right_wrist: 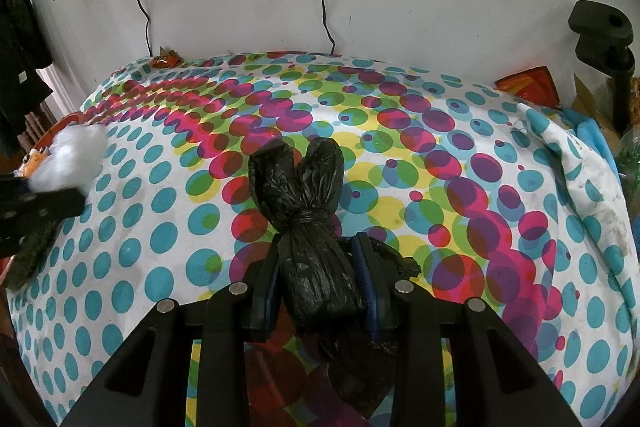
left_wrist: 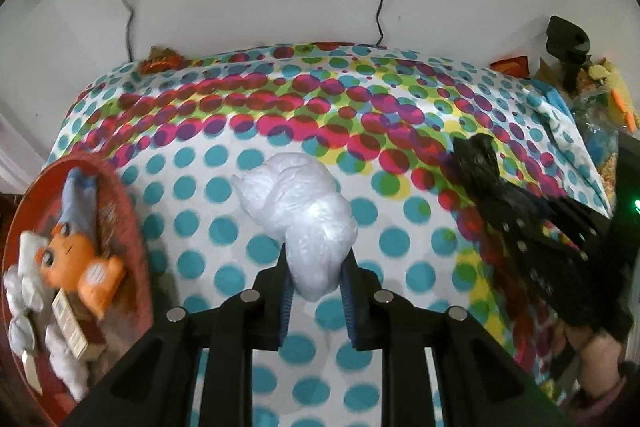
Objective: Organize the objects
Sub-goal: 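Carry the white plastic bag onto the red tray and open the left gripper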
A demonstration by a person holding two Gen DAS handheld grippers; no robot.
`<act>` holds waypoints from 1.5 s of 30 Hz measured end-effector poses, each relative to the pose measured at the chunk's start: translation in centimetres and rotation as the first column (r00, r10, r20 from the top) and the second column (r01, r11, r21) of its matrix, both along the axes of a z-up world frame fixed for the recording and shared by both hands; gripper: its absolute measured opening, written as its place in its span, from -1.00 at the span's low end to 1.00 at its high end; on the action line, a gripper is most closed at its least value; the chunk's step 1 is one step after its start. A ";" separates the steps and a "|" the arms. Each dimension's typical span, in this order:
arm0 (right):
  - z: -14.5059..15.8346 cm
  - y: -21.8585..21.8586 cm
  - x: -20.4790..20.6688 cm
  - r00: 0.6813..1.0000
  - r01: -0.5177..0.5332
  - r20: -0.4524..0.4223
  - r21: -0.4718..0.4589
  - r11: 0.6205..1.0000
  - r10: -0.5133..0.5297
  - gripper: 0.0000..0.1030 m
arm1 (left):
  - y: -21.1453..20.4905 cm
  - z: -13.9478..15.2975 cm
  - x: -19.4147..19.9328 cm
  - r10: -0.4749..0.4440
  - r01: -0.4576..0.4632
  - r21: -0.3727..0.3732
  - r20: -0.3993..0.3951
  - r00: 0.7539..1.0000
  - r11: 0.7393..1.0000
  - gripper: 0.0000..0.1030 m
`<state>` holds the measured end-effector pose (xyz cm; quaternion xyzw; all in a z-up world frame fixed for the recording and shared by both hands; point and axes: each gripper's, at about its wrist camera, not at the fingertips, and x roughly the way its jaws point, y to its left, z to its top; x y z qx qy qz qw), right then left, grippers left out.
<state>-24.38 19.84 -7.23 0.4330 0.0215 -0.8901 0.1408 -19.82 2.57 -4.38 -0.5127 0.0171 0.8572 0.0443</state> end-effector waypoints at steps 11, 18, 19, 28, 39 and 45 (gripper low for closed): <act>0.0 0.0 0.0 1.000 0.000 0.000 -0.001 1.000 0.000 -0.38 | -7.2 4.1 5.6 0.063 -0.065 -0.054 -0.053 0.997 0.996 -0.59; 0.0 0.1 0.0 1.000 0.000 -0.001 0.006 1.000 0.000 -0.38 | -15.0 6.0 6.9 0.200 -0.206 -0.076 -0.081 0.976 0.976 -0.59; 0.0 0.0 0.0 1.000 0.000 -0.002 0.010 1.000 0.000 -0.38 | -16.0 6.0 7.0 0.221 -0.228 -0.087 -0.082 0.972 0.970 -0.59; -0.1 -0.2 0.1 1.000 0.000 -0.006 0.031 1.000 0.000 -0.38 | -22.1 4.6 7.1 0.318 -0.325 -0.118 -0.070 0.945 0.938 -0.59; -0.2 -0.7 0.2 1.000 -0.003 -0.011 0.065 0.998 0.003 -0.36 | -26.7 2.6 6.6 0.371 -0.373 -0.083 -0.035 0.928 0.924 -0.59; -0.2 -0.8 0.2 1.000 -0.002 -0.013 0.078 0.997 0.003 -0.36 | -27.4 1.6 6.3 0.352 -0.352 -0.093 -0.015 0.936 0.932 -0.54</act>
